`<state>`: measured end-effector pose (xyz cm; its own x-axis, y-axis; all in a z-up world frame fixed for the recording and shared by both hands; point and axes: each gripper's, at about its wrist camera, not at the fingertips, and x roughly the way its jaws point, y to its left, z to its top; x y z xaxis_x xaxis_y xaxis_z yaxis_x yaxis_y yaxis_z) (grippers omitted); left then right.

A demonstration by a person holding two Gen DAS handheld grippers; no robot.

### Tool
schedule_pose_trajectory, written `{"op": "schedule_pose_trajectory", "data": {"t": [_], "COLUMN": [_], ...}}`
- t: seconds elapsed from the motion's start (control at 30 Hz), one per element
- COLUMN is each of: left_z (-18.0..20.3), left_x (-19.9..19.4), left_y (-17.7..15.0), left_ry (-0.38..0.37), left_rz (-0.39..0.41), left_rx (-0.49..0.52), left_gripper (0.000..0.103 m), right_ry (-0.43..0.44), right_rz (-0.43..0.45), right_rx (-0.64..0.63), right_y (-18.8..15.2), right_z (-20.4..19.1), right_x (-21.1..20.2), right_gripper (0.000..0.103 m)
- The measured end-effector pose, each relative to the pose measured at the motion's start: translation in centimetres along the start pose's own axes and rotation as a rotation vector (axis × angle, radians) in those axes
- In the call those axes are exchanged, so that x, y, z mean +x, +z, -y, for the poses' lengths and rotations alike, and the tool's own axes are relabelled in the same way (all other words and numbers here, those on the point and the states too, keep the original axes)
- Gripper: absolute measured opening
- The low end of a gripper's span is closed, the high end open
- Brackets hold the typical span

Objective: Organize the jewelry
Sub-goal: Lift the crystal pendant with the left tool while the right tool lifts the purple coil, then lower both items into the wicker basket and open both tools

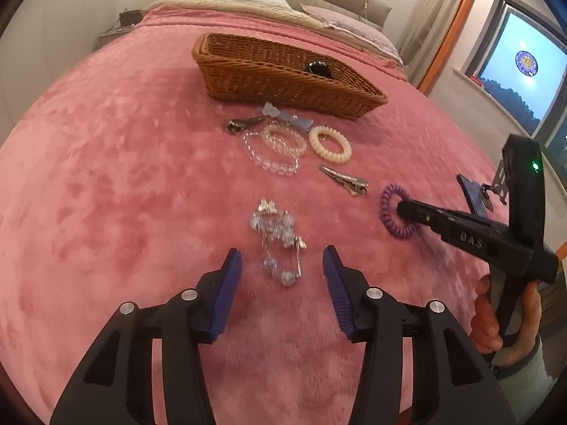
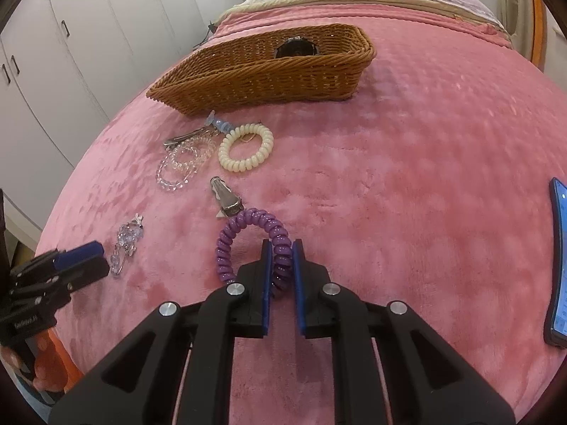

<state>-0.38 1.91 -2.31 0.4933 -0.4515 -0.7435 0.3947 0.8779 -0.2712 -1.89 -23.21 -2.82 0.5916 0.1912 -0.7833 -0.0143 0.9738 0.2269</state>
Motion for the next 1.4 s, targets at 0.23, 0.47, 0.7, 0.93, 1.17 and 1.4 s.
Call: {"op": "schedule_pose_trajectory", "data": {"t": [0.23, 0.47, 0.7, 0.93, 1.17, 1.4], "left_z": [1.5, 2.8, 1.5, 1.6, 2.5, 3.7], "left_x": [2.3, 2.9, 1.5, -1.2, -3.9, -3.0], "left_y": [0.6, -0.1, -0.2, 0.9, 4.5, 12.1], "left_ry": [0.091, 0.212, 0.119, 0.036, -0.006, -0.009], "left_rz": [-0.007, 0.024, 0.086, 0.19, 0.298, 0.381], "left_rx": [0.064, 0.174, 0.123, 0.114, 0.142, 0.186], "left_gripper": [0.046, 0.03, 0.007, 0.007, 0.007, 0.007], "right_ry": [-0.02, -0.1, -0.093, -0.048, -0.026, -0.036], "right_rz": [0.019, 0.021, 0.035, 0.09, 0.211, 0.29], "right_rx": [-0.046, -0.121, -0.156, -0.147, -0.142, -0.126], "right_y": [0.1, -0.2, -0.4, 0.7, 4.7, 11.5], "right_z": [-0.6, -1.8, -2.3, -2.8, -3.2, -3.3], "right_x": [0.0, 0.9, 0.4, -2.2, -6.0, -5.4], "right_gripper": [0.025, 0.023, 0.009, 0.009, 0.009, 0.009]}}
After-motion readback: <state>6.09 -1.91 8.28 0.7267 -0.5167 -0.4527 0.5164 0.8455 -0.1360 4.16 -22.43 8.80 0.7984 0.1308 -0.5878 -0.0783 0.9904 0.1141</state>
